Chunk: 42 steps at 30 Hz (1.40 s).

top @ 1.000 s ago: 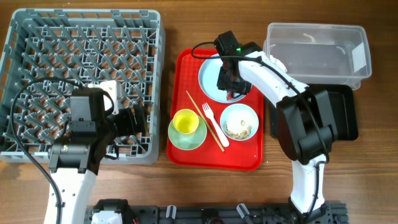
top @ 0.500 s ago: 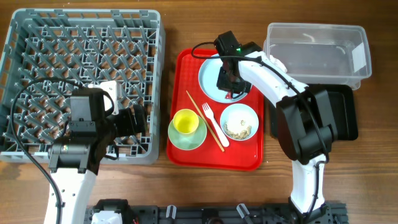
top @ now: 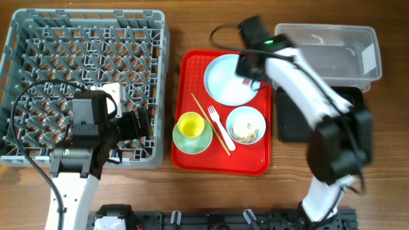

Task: Sort waste into correct bins and load items into the dishwasher rack
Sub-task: 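Drop the red wrapper into the clear bin with the right gripper, then grasp the rim of the blue rice bowl with the right gripper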

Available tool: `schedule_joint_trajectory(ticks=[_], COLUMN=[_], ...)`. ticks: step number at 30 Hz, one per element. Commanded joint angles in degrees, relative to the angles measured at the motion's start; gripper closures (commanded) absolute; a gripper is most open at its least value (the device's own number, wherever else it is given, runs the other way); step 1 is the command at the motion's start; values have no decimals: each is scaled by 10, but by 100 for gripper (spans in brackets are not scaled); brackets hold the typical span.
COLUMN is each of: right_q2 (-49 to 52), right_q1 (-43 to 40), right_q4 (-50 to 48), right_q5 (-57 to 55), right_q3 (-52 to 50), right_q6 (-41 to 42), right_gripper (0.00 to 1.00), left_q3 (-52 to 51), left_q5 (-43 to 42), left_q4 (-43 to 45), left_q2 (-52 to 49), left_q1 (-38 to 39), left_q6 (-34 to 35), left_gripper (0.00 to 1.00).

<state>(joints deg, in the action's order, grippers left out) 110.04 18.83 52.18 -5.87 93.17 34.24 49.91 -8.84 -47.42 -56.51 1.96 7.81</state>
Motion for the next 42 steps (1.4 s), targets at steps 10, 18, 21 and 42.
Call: schedule_joint_trajectory(ticks=[10,18,21,42], right_q2=[-55,-122,-158,-258], right_q1=[-165,-181,-179,118], right_q4=[-1,7,50,16], right_q5=[22,176,196,40], right_q3=[3,3,3,-256], right_q6=[60,-104,-139,3], right_gripper=[14,0,0,9], left_q3=[12,12,12,12], left_q5=[-7,-7,-7,-7], left_q4=[0,0,0,0], left_q2=[6,6,6,6], left_q1=[-3,-3,-3,-3], left_q6=[3,3,3,3], left_gripper=[0,0,0,0])
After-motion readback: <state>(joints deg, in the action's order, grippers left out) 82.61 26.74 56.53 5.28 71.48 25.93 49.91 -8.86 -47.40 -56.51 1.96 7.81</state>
